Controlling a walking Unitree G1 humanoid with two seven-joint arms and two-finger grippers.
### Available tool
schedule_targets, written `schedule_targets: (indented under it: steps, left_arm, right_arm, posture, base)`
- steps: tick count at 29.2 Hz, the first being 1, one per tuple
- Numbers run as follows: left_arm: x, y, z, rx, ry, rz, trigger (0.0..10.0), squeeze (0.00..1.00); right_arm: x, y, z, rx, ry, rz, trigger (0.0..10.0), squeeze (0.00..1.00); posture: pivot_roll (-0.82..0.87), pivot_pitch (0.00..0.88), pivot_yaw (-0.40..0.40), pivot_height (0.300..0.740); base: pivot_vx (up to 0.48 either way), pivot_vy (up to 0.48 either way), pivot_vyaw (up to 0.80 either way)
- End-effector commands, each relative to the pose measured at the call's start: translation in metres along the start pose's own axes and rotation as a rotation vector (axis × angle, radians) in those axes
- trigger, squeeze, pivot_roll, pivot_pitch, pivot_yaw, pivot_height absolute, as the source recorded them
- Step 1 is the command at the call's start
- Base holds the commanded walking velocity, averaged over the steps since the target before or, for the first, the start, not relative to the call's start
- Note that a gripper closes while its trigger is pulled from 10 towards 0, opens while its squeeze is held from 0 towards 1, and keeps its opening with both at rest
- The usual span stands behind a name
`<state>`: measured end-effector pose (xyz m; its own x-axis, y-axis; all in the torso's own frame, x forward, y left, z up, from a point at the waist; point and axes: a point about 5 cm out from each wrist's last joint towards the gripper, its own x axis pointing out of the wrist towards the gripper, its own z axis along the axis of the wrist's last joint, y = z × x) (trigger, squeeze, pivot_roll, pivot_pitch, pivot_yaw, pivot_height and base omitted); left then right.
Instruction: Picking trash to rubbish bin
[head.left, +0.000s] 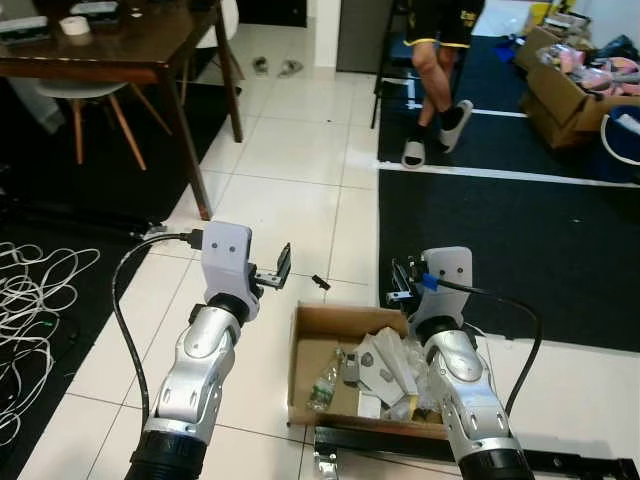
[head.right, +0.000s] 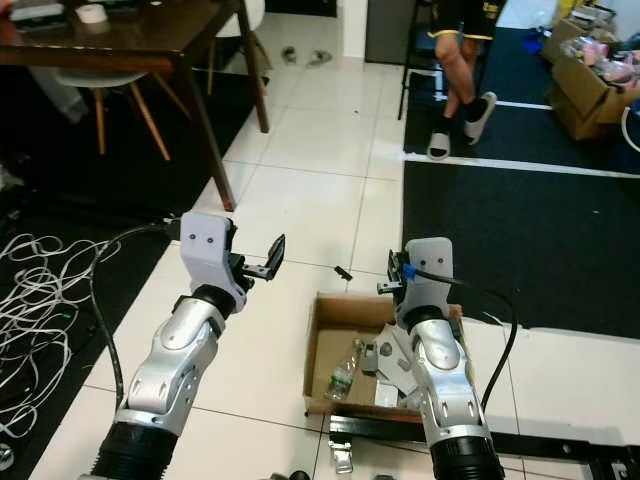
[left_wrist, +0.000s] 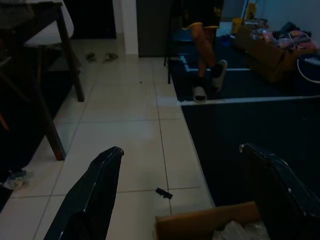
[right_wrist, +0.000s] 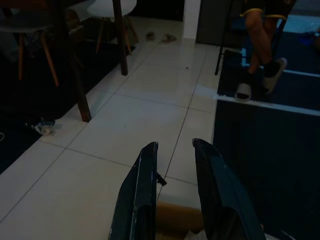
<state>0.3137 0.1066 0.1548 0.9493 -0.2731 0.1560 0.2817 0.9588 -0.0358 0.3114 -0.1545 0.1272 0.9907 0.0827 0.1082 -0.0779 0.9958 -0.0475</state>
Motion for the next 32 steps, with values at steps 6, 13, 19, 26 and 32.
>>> schedule_targets:
  steps: [6, 13, 19, 26, 32]
  left_arm:
    - [-0.0035, -0.0012, -0.004, -0.002, 0.008, 0.006, 10.0, 0.0]
    - [-0.005, -0.0004, -0.0046, -0.002, 0.01, 0.011, 10.0, 0.0]
    - [-0.0062, 0.0006, -0.0055, -0.002, 0.014, 0.016, 10.0, 0.0]
    - [-0.0076, 0.0028, -0.0061, 0.001, 0.02, 0.027, 10.0, 0.0]
    - [-0.0076, 0.0029, -0.0061, 0.001, 0.02, 0.026, 10.0, 0.0]
  right_arm:
    - [-0.0033, 0.0049, -0.0015, 0.006, 0.016, 0.022, 10.0, 0.0]
    - [-0.0039, 0.0061, -0.0021, -0.001, 0.025, 0.032, 10.0, 0.0]
    - [-0.0047, 0.0074, -0.0022, -0.003, 0.027, 0.037, 10.0, 0.0]
    - [-0.006, 0.0107, -0.0016, -0.005, 0.027, 0.052, 10.0, 0.0]
    - [-0.006, 0.0127, -0.0018, -0.004, 0.029, 0.064, 10.0, 0.0]
  posture:
    - [-0.04, 0.09, 0.003, 0.74]
    - [-0.04, 0.094, 0.0, 0.74]
    - [-0.04, 0.096, 0.002, 0.74]
    - [-0.04, 0.1, 0.001, 0.74]
    - [-0.04, 0.103, 0.002, 0.74]
  base:
    - [0.0, 0.0, 0.8]
    - [0.0, 0.0, 0.8]
    - [0.0, 0.0, 0.8]
    - [0.0, 0.0, 0.8]
    - [0.0, 0.0, 0.8]
